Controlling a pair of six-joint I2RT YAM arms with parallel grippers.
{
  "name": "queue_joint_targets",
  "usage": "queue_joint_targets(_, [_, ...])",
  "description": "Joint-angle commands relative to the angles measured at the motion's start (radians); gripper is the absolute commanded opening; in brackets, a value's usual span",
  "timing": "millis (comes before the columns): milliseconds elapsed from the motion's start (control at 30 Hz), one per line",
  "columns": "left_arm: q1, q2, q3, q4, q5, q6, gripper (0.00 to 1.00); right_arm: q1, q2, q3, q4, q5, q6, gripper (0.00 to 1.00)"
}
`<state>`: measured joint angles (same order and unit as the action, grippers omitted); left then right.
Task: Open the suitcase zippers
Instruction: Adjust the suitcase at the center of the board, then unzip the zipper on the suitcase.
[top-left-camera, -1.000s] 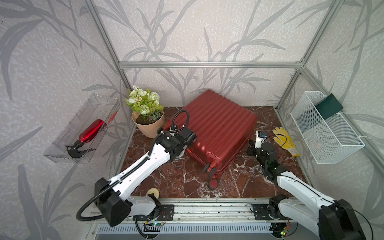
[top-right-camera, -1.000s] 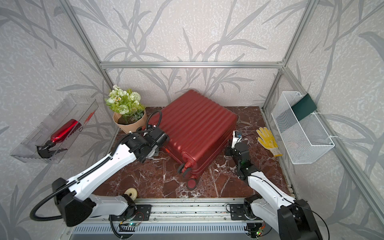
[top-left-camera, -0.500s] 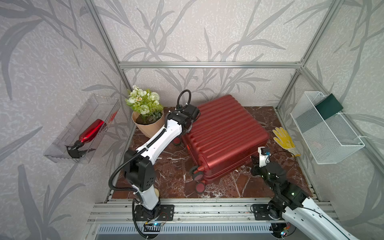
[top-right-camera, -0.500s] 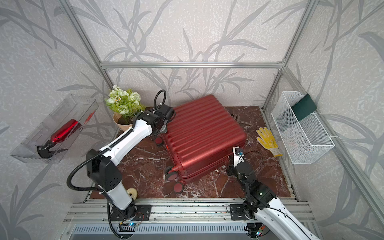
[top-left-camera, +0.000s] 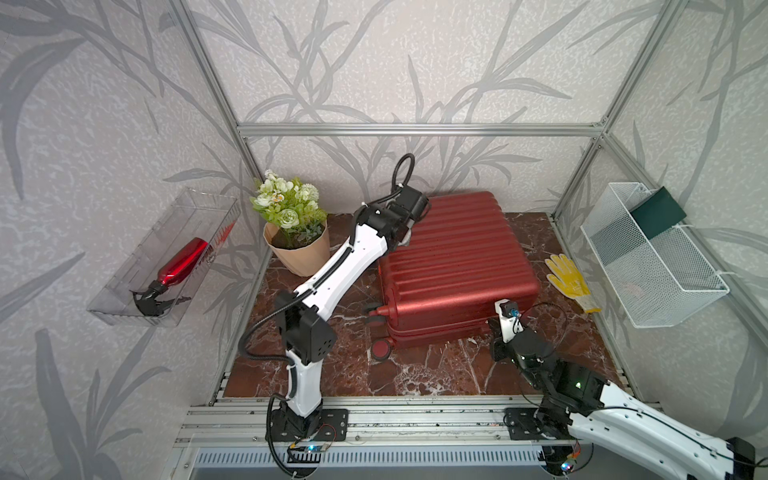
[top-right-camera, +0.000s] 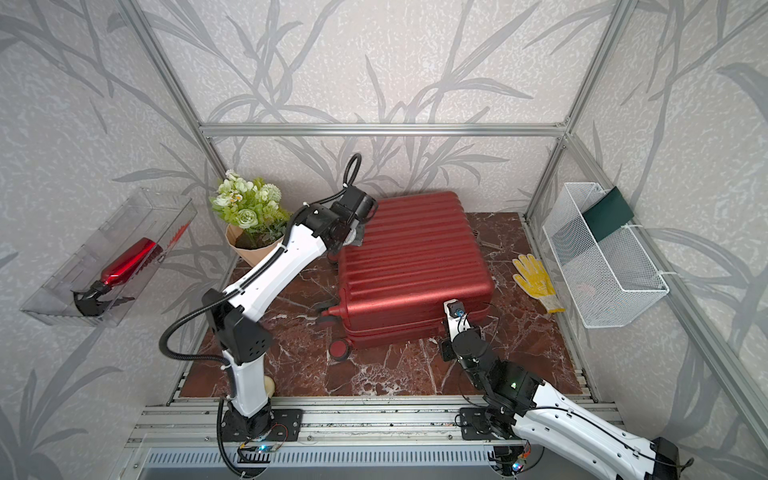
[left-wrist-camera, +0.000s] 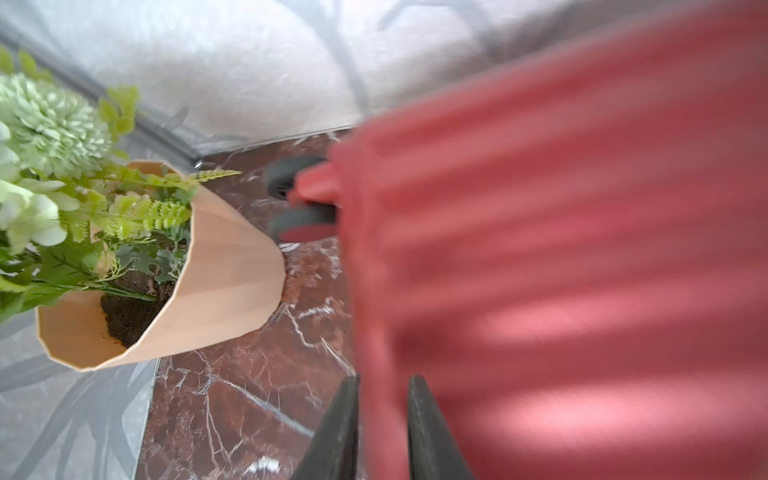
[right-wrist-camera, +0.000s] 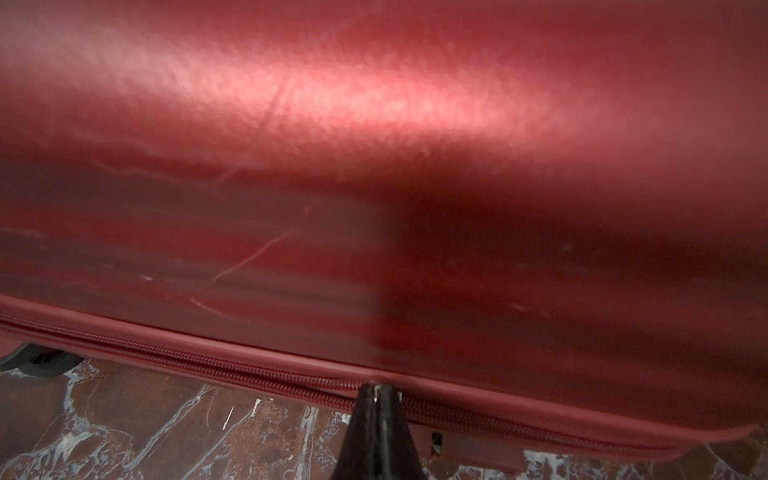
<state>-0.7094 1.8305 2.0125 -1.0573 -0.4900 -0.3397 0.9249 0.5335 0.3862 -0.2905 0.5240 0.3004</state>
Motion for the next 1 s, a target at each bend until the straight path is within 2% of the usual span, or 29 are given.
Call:
queue_joint_targets(0, [-0.104, -0.223, -0.160, -0.023, 0.137, 0.033, 0.14, 0.009, -0.004, 0.051, 0.026, -0.006, -0.001, 0.00])
queue_joint_targets(100, [-0.199, -0.401, -0.384, 0.052, 0.219, -0.008, 0.00, 0.009, -0.021, 0.055, -0.005, -0.010, -0.007, 0.00])
queue_joint_targets(233, [-0.278, -0.551, -0.582, 0.038, 0.315, -0.074, 0.00, 0.009, -0.043, 0.065, -0.049, -0.035, -0.024, 0.00])
queue_joint_targets(333, [-0.297, -0.608, -0.694, 0.018, 0.390, -0.117, 0.00, 0.009, -0.047, 0.078, -0.085, -0.045, -0.023, 0.00])
queue_joint_targets(500, [-0.288, -0.615, -0.792, 0.050, 0.352, -0.146, 0.00, 0.009, -0.024, 0.080, -0.092, -0.088, 0.010, 0.00])
queue_joint_targets(600, [-0.235, -0.569, -0.792, 0.087, 0.308, -0.149, 0.00, 0.012, 0.027, 0.091, -0.077, -0.137, 0.025, 0.00])
queue_joint_targets(700, [-0.126, -0.530, -0.776, 0.108, 0.281, -0.173, 0.00, 0.039, 0.084, 0.103, -0.036, -0.143, 0.028, 0.00])
queue_joint_targets(800, [-0.005, -0.511, -0.743, 0.123, 0.236, -0.154, 0.00, 0.090, 0.147, 0.113, 0.030, -0.113, 0.033, 0.00])
queue_joint_targets(967, [0.091, -0.436, -0.648, 0.109, 0.107, -0.132, 0.00, 0.206, 0.303, 0.142, 0.150, -0.053, 0.052, 0.00])
